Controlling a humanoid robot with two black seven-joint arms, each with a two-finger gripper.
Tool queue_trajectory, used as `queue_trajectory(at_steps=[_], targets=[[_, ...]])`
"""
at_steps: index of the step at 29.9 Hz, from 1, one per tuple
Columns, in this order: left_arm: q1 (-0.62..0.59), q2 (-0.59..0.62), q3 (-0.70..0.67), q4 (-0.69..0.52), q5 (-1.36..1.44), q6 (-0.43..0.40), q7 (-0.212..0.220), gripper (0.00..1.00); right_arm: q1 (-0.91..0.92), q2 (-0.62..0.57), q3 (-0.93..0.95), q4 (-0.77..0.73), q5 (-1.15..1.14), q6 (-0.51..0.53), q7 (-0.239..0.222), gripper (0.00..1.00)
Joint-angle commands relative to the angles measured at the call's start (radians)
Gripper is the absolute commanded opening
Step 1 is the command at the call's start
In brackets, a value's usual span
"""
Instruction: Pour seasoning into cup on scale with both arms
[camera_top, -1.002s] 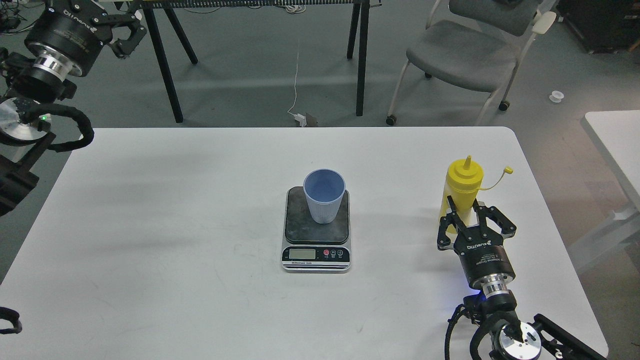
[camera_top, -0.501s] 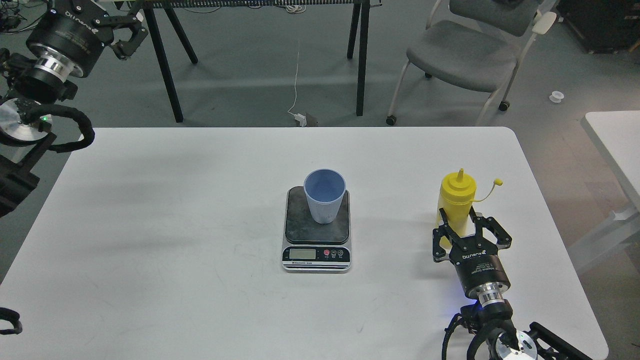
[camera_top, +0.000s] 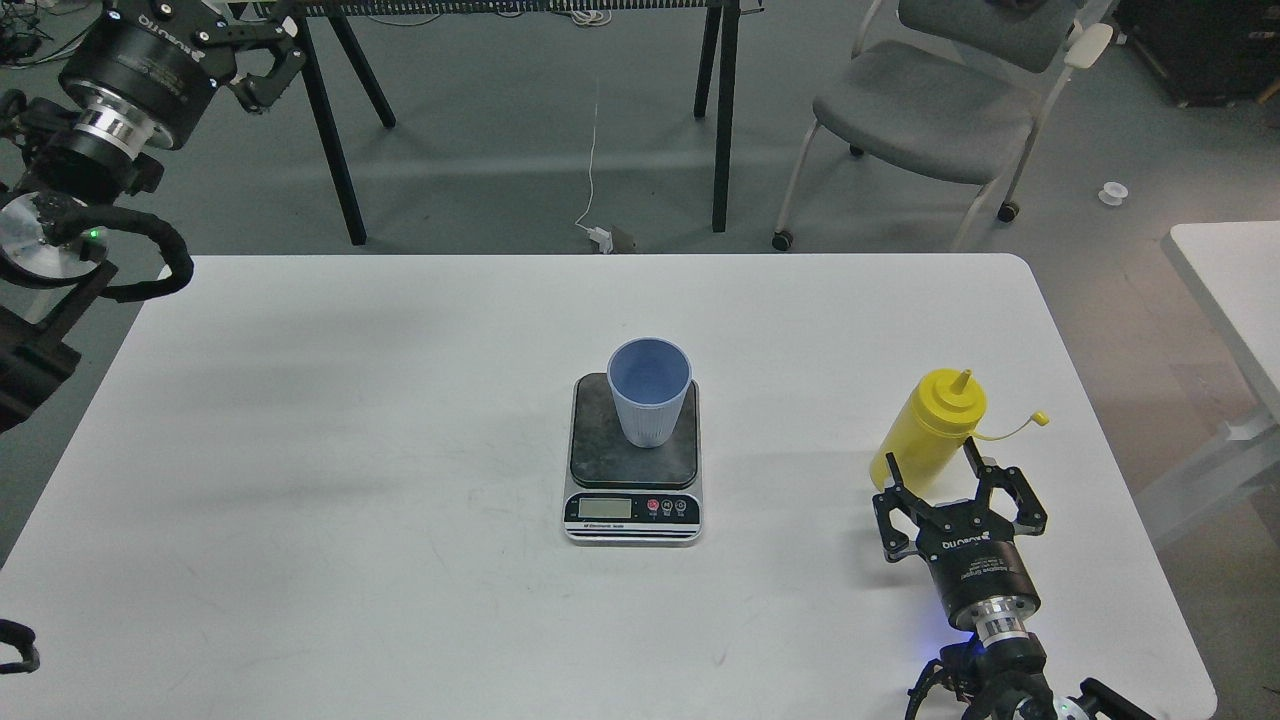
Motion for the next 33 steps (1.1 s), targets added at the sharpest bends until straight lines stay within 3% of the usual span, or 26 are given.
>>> queue_trajectory(at_steps=[1, 9, 15, 19, 22, 28, 33], targets=[[0.0, 0.005, -0.004, -0.002, 0.0, 0.0, -0.001, 0.99, -0.038, -0.021, -0.003, 0.04, 0.0, 0.0, 0.0, 0.99], [0.002, 0.023, -0.013, 0.0, 0.0, 0.0, -0.004, 0.99, -0.168, -0.157, -0.016, 0.187, -0.058, 0.0, 0.002, 0.99], [0.005, 0.031, -0.016, 0.0, -0.005, 0.0, -0.008, 0.99, -0.168, -0.415, 0.051, 0.203, -0.078, 0.0, 0.003, 0.99], [0.014, 0.028, -0.017, 0.0, -0.01, 0.0, -0.01, 0.99, -0.101, -0.525, 0.134, 0.172, -0.08, 0.0, -0.001, 0.99], [0.02, 0.023, -0.017, 0.0, -0.014, 0.0, -0.011, 0.99, 0.05, -0.573, 0.137, 0.093, -0.081, 0.0, -0.006, 0.99], [0.028, 0.002, -0.042, 0.027, -0.017, 0.0, -0.01, 0.99, 0.399, -0.55, 0.122, -0.189, -0.086, 0.0, -0.007, 0.99], [0.06, -0.067, -0.043, 0.053, -0.03, 0.0, -0.011, 0.99, 0.679, -0.438, 0.025, -0.464, -0.08, 0.0, -0.062, 0.99]])
